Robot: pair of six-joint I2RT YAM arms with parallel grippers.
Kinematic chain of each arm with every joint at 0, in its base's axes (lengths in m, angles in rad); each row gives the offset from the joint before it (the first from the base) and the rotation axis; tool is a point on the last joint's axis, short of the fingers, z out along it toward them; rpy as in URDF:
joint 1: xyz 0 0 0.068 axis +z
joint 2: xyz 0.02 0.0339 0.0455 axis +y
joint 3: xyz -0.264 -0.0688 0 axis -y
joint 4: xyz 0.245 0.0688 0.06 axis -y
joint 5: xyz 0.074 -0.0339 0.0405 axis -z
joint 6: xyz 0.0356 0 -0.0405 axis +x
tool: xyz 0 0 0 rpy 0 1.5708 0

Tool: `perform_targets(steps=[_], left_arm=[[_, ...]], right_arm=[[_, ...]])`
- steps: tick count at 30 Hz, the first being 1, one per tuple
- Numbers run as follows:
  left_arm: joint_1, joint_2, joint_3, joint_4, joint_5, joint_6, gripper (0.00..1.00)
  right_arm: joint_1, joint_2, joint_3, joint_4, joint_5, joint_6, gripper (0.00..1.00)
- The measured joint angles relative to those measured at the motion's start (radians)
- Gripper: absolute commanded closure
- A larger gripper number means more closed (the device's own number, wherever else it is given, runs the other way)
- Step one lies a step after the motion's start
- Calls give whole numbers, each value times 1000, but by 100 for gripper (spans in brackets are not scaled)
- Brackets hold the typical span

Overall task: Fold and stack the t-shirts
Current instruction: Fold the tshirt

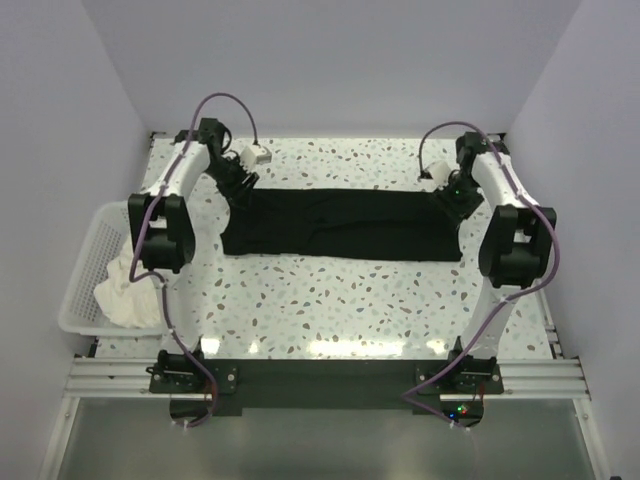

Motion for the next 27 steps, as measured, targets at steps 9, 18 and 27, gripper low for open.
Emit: perform_targets(steps=[9, 18, 27], left_arm=[[106, -93, -227, 18, 43, -153, 38], [118, -93, -353, 75, 44, -225, 36], [118, -93, -386, 105, 48, -256, 33]], right_arm=[[-148, 18, 28, -124, -127, 306, 44], [-160, 74, -42, -116, -158, 449, 45], [-178, 125, -42, -116, -172, 502, 68]])
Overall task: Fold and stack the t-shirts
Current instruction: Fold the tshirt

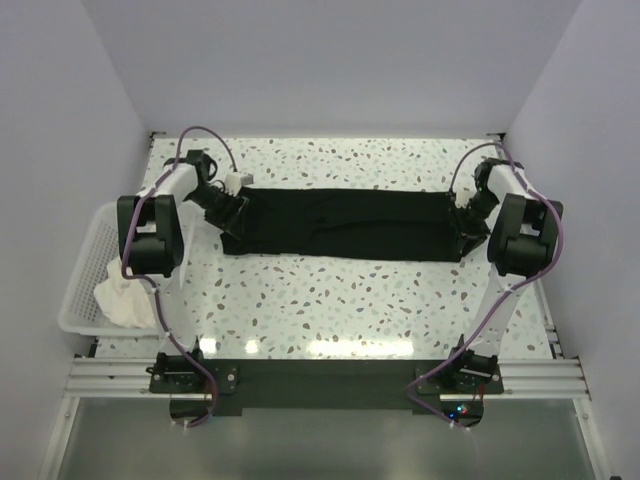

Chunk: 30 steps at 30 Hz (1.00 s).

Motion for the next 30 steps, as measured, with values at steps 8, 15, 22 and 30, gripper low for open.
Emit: perform_targets(steps=[8, 15, 22, 30], left_arm=[[0, 0, -6, 3, 0, -3, 37], [0, -8, -8, -22, 8, 0, 39], [0, -62, -12, -53, 27, 10, 43], [0, -69, -26, -49, 21, 15, 50]], right_arm=[[0, 4, 0, -4, -18, 10, 100], [0, 4, 0, -8, -19, 6, 100], [0, 4, 0, -8, -19, -3, 100], [0, 4, 0, -8, -23, -6, 100]])
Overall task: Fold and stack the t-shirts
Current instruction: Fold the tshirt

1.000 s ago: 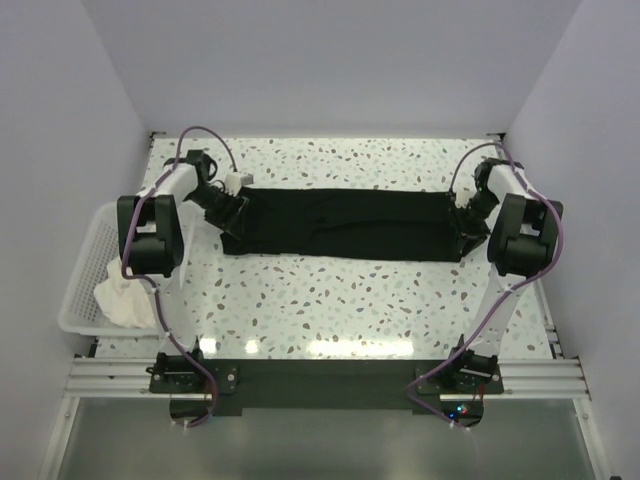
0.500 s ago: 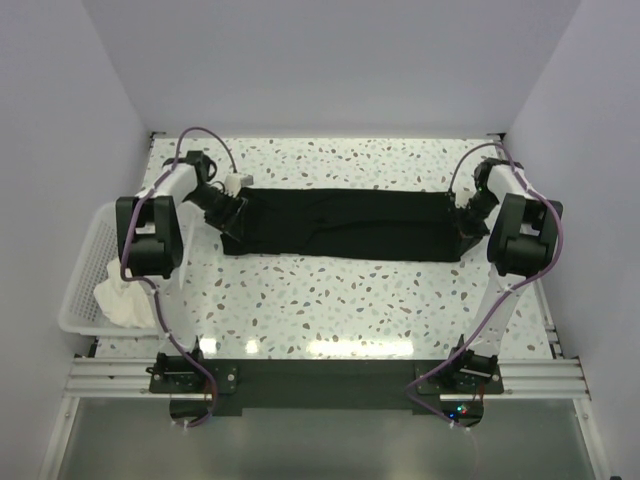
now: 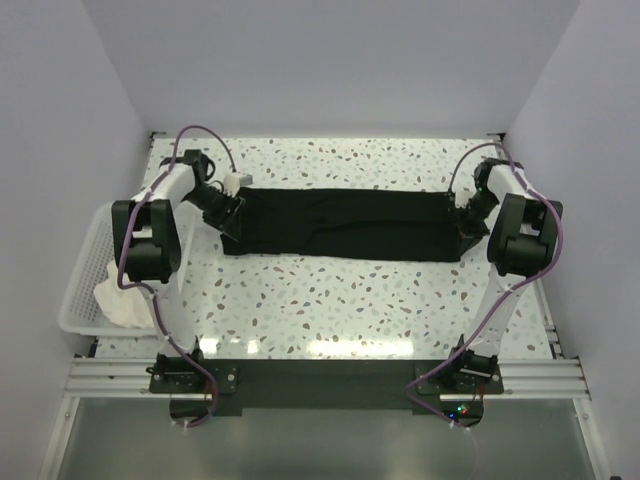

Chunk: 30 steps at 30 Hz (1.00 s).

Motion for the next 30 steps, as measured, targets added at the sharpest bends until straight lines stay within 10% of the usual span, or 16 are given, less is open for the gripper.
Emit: perform_targets(steps=[9, 23, 30], left_arm=[[0, 2, -18, 1, -25, -4, 53], [0, 9, -18, -5, -25, -19, 98], [0, 9, -18, -11, -24, -17, 100]], right_arm=[[0, 0, -3, 0, 0, -2, 100], [0, -10, -9, 0, 0, -7, 100], [0, -16, -9, -4, -1, -11, 100]])
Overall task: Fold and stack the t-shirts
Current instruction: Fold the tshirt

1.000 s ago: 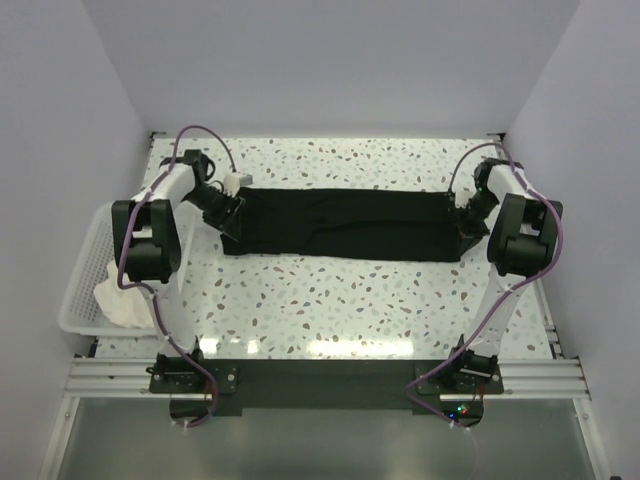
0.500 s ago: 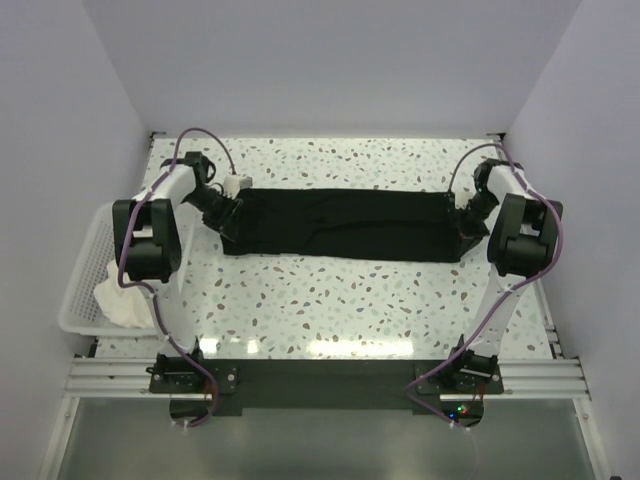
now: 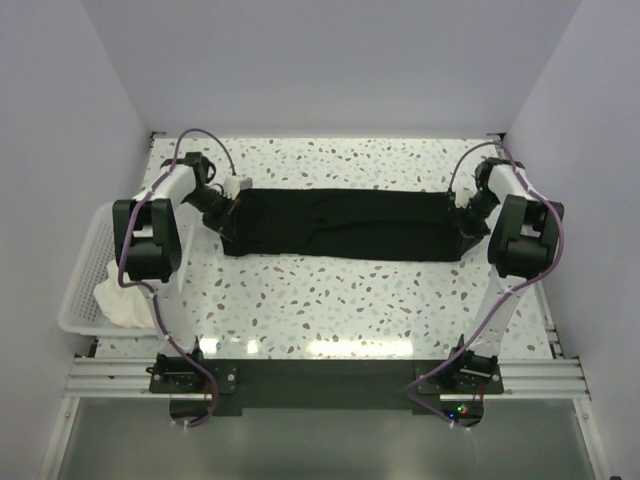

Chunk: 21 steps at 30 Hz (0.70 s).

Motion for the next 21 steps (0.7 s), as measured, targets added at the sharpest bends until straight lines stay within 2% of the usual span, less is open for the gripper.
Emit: perform_targets(steps=[11, 21], left_arm=[[0, -17, -2, -8, 7, 4, 100], [23, -147, -87, -5, 6, 27, 100]], right_arm=[[0, -43, -14, -2, 6, -36, 100], [0, -135, -158, 49, 39, -113, 100]])
